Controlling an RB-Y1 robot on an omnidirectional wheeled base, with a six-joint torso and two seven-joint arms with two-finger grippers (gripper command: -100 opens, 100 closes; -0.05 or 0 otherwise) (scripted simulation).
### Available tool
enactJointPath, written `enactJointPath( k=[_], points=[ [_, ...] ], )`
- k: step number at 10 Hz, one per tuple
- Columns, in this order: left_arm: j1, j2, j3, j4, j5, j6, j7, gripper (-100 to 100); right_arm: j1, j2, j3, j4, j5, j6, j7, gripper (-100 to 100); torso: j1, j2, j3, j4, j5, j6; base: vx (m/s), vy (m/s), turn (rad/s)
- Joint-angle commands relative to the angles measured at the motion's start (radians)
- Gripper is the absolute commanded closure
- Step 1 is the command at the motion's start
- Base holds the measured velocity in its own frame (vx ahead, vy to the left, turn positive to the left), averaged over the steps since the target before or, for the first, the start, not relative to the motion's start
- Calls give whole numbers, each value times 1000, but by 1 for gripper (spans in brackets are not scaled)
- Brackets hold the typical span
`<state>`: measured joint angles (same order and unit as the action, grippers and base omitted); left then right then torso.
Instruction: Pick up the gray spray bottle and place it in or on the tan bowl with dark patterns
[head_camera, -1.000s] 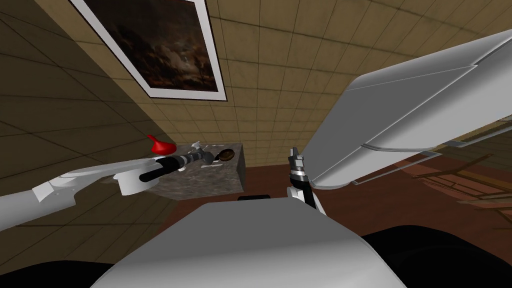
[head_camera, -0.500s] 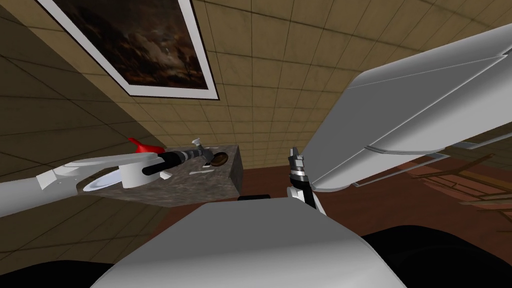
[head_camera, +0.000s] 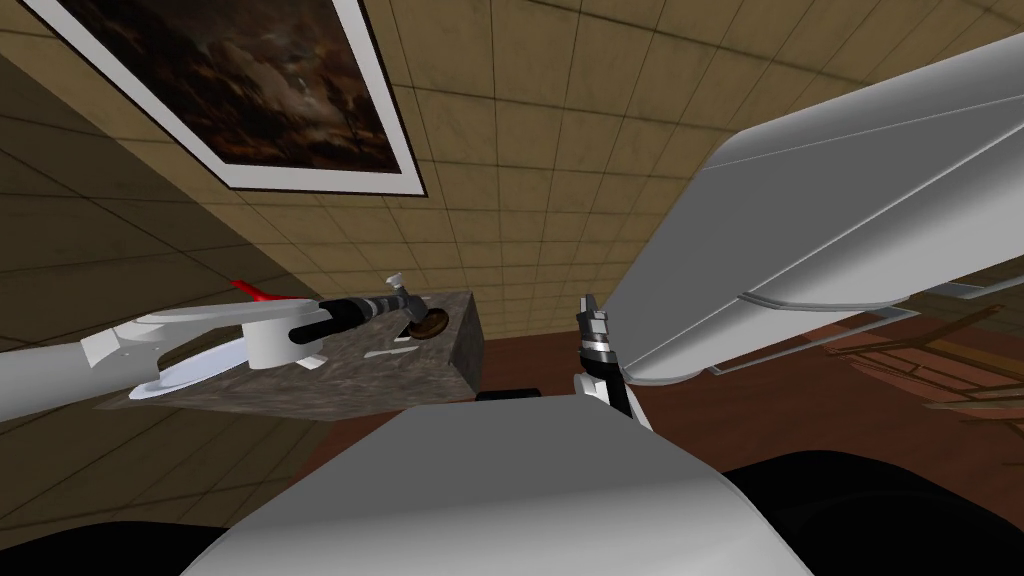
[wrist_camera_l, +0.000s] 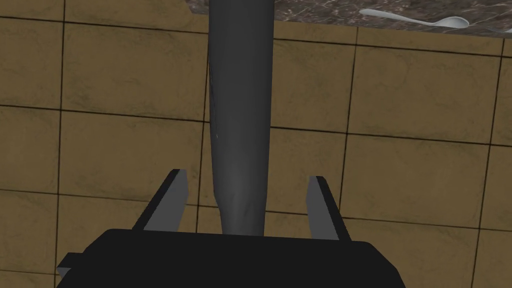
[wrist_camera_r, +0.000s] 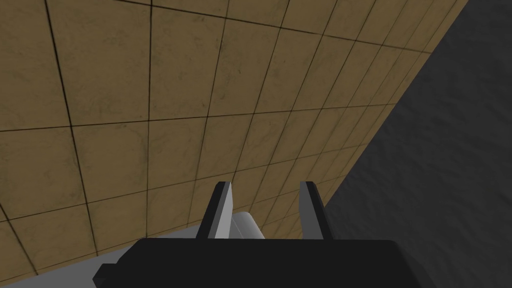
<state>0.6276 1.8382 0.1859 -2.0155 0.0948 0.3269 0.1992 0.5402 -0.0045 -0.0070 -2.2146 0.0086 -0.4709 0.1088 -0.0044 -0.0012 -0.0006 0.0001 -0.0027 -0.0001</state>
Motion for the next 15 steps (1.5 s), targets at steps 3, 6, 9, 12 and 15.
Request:
enactJointPath(
  k=[3,6,9,12,15],
  points=[
    [0,0,0,0,0,0,0,-100,0,0,0,0,0,0,0,0,1,2,1,1,0,0,0,0,0],
    [-18,-17,-28,50,-8,-50,4,-100,0,0,0,0,0,0,0,0,1,2,1,1,0,0,-3,-31,-77],
    [-18,-17,-28,148,-8,-124,4,-100,0,0,0,0,0,0,0,0,-3,3,2,1,-1,0,-4,-60,-13],
    [-36,-34,-56,228,-15,-204,7,-100,0,0,0,0,0,0,0,0,-4,2,2,1,-1,0,-3,-75,-101],
    [-36,-34,-56,300,-15,-247,7,-100,0,0,0,0,0,0,0,0,2,2,1,1,0,0,2,-2,4]
  ],
)
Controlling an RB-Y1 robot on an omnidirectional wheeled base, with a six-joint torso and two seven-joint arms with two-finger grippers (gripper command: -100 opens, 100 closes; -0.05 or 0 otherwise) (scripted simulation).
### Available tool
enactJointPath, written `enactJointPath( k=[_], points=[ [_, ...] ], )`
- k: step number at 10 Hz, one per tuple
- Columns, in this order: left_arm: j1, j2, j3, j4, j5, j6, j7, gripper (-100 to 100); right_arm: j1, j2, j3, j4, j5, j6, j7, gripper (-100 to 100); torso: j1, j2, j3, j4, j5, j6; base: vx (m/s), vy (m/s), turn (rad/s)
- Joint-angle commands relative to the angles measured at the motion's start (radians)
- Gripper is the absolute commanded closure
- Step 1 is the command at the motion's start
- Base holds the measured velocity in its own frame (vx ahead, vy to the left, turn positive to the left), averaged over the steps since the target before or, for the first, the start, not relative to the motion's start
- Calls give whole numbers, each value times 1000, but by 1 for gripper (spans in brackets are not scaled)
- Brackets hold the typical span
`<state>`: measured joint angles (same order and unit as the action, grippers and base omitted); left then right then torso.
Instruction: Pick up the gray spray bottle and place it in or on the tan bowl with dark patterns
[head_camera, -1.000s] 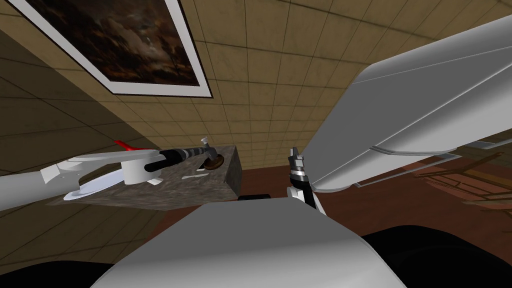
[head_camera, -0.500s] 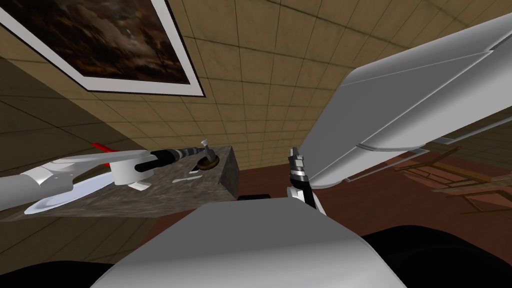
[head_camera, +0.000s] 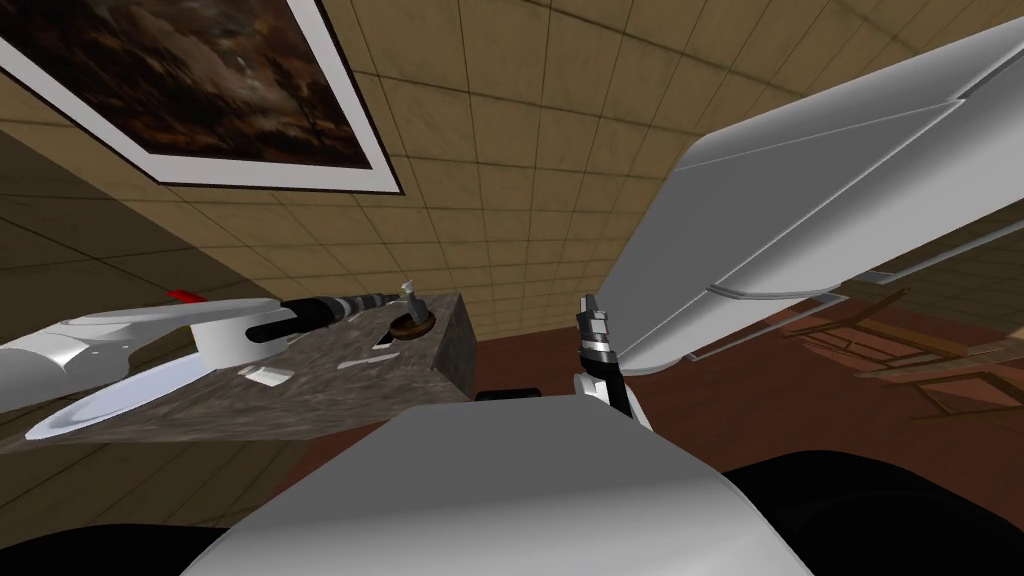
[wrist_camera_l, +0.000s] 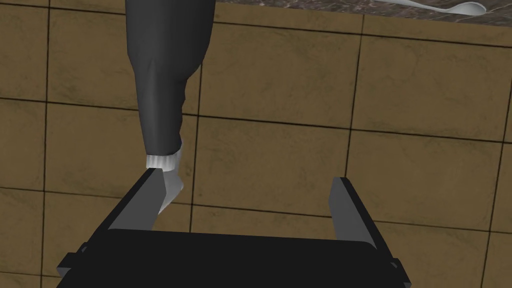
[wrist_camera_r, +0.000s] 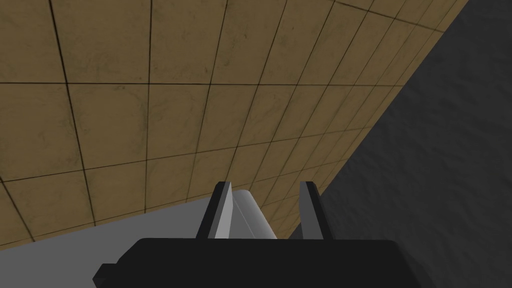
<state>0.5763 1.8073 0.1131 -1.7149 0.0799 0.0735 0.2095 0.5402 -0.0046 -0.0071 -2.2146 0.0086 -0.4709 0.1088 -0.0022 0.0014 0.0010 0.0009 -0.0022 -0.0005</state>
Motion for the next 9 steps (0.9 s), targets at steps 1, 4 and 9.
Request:
enactJointPath(
  k=[1,4,9],
  points=[
    [-3,-21,-12,50,-8,-50,1,-100,0,0,0,0,0,0,0,0,0,0,0,0,0,0,4,-88,-206],
    [-3,-21,-12,145,-8,-117,1,-100,0,0,0,0,0,0,0,0,-5,0,0,0,-1,0,-3,-59,-22],
    [-21,-38,-40,250,-15,-214,4,-100,0,0,0,0,0,0,0,0,-7,-2,-2,-1,-1,2,0,-45,-59]
  ],
)
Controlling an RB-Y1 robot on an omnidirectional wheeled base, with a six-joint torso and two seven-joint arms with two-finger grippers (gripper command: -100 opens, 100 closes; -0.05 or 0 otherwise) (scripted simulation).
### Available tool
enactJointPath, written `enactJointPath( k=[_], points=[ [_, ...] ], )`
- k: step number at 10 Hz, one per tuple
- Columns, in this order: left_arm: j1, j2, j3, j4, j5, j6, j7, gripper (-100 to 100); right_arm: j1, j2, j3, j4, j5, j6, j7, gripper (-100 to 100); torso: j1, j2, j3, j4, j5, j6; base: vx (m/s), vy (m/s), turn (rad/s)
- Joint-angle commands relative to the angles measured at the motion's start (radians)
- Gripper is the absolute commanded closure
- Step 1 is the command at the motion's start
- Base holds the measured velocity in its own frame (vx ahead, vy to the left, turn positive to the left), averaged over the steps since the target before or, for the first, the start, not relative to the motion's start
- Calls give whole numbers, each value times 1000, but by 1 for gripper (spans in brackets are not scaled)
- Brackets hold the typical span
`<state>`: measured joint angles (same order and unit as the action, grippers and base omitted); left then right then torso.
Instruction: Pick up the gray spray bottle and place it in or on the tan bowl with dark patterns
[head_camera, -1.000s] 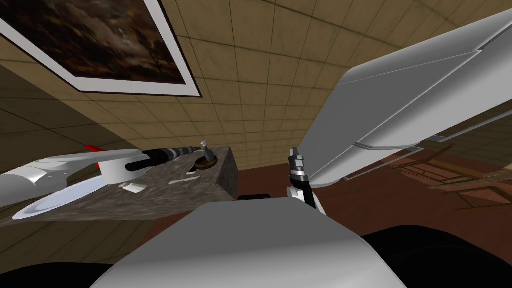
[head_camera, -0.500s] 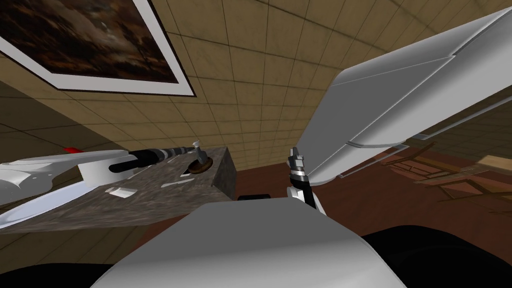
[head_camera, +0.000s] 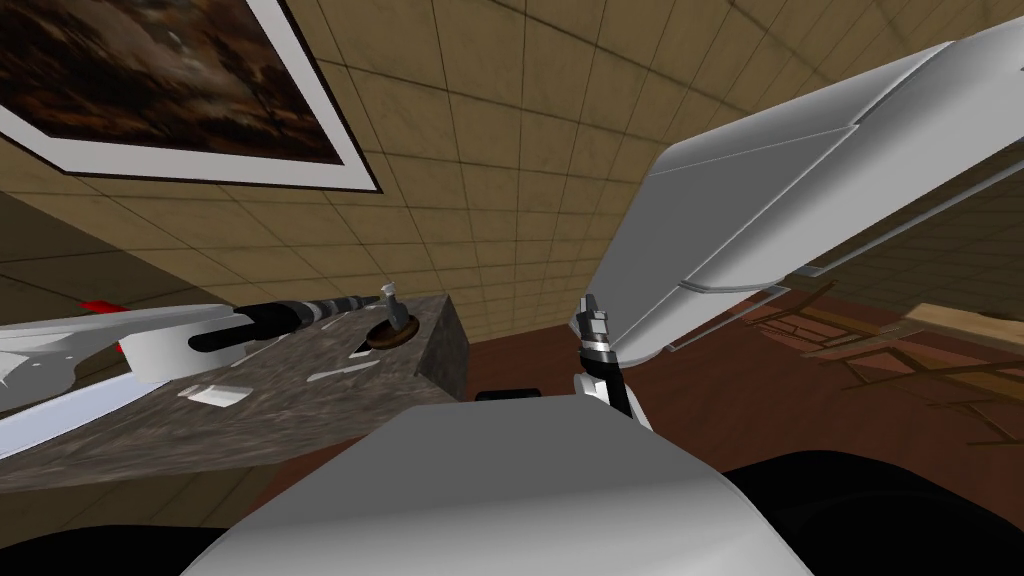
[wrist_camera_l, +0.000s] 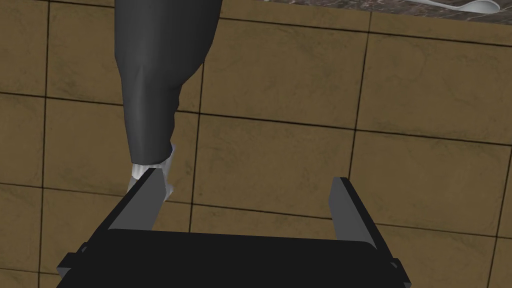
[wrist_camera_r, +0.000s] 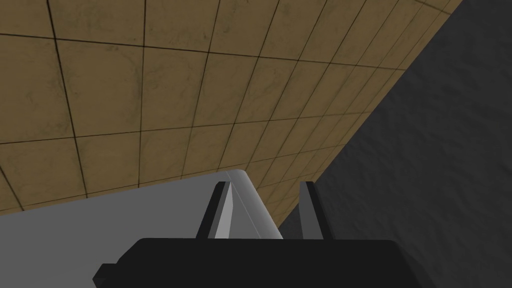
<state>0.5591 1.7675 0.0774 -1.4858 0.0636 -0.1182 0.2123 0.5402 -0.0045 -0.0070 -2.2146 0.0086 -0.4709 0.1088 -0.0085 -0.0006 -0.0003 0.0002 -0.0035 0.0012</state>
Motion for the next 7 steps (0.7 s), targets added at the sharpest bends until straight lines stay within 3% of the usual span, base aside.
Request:
enactJointPath(
  k=[1,2,3,5,7],
  points=[
    [-3,2,-4,50,1,-49,2,-100,0,0,0,0,0,0,0,0,0,0,0,0,0,0,1,-30,23],
    [-3,2,-4,70,1,-49,2,-100,0,0,0,0,0,0,0,0,2,0,0,0,1,0,0,0,0],
    [-21,-15,-32,106,-7,-92,5,-100,0,0,0,0,0,0,0,0,5,-1,0,0,1,0,5,-71,-203],
    [-21,-15,-32,176,-7,-153,5,-100,0,0,0,0,0,0,0,0,-1,-1,-1,0,0,0,5,-83,-50],
    [-21,-15,-32,220,-7,-173,5,-100,0,0,0,0,0,0,0,0,3,-1,0,0,1,0,1,-4,10]
  ],
)
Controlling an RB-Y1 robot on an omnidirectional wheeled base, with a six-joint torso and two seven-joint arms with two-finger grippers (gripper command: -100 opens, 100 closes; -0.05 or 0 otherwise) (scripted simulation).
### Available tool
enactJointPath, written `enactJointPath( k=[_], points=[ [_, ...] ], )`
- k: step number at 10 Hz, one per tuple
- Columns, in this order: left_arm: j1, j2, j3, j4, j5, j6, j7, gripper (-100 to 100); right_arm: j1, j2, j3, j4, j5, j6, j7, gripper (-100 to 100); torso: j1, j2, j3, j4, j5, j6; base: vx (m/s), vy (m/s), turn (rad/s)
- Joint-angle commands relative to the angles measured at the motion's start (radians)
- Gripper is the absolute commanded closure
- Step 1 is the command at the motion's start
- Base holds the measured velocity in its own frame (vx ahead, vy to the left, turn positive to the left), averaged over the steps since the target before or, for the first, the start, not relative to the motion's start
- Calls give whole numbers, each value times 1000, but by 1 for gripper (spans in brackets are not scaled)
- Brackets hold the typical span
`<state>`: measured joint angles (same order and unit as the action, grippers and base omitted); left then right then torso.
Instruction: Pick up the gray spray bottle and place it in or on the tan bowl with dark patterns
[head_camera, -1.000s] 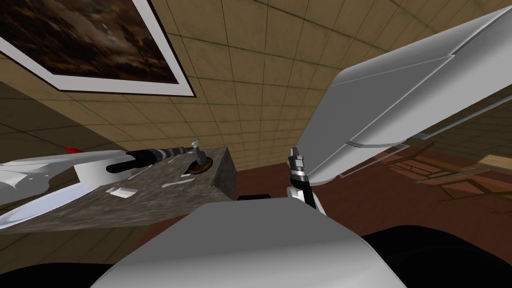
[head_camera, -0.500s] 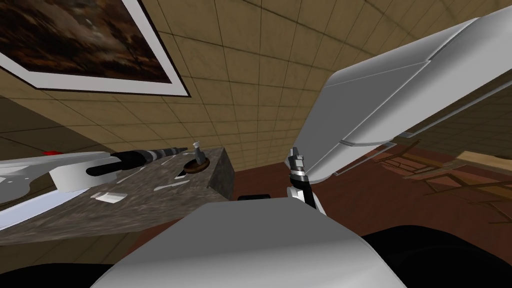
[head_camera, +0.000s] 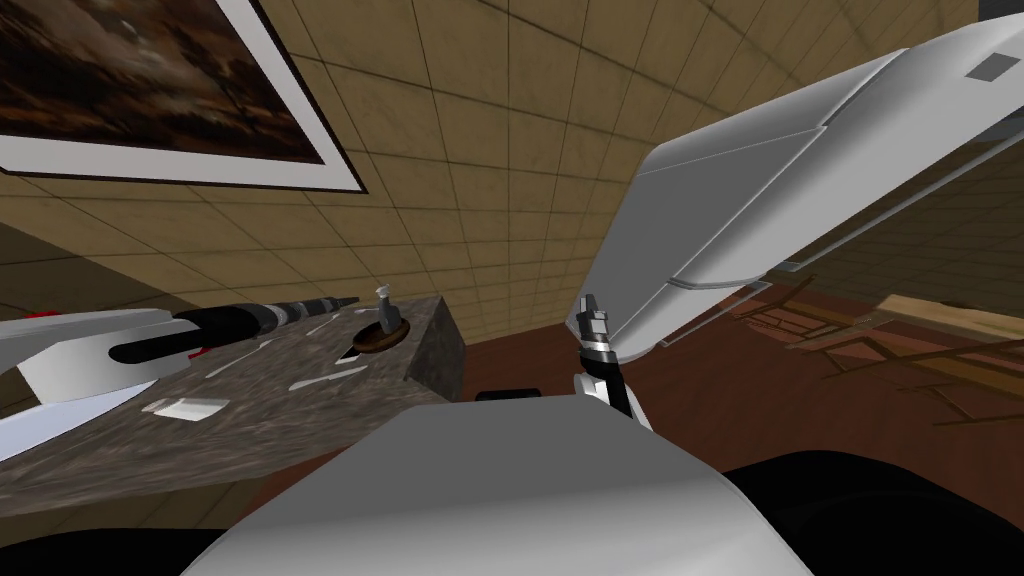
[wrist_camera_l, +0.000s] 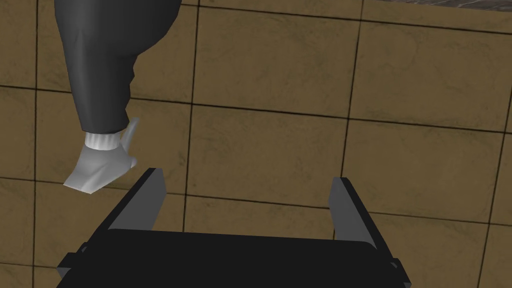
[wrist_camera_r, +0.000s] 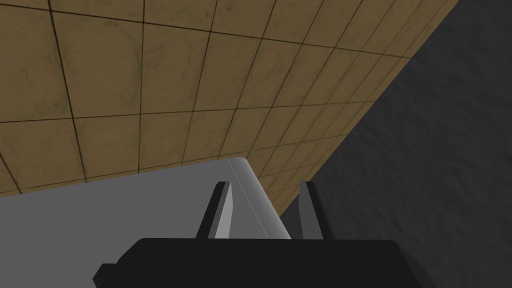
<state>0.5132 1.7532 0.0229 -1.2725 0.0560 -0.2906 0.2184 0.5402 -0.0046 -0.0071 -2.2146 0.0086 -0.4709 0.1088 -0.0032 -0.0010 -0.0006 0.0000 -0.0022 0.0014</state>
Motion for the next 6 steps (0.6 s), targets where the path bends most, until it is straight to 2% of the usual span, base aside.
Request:
enactJointPath(
  k=[1,2,3,4,5,6],
  points=[
    [7,-18,-6,50,-7,-50,3,-100,0,0,0,0,0,0,0,0,0,0,0,0,0,0,6,-85,-227],
    [7,-18,-6,91,-7,-78,3,-100,0,0,0,0,0,0,0,0,-5,-1,-1,0,-1,1,15,-108,-102],
    [7,-18,-6,108,-7,-100,3,-100,0,0,0,0,0,0,0,0,-7,-1,-1,0,-2,0,5,-54,41],
    [7,-18,-6,142,-7,-124,3,-100,0,0,0,0,0,0,0,0,-4,0,0,0,-1,0,-2,-9,14],
    [7,-18,-6,156,-7,-124,3,-100,0,0,0,0,0,0,0,0,-2,0,0,0,-1,0,-3,9,-6],
    [-11,-35,-34,193,-14,-168,6,-100,0,0,0,0,0,0,0,0,0,0,0,0,0,0,-2,-76,-251]
  ],
)
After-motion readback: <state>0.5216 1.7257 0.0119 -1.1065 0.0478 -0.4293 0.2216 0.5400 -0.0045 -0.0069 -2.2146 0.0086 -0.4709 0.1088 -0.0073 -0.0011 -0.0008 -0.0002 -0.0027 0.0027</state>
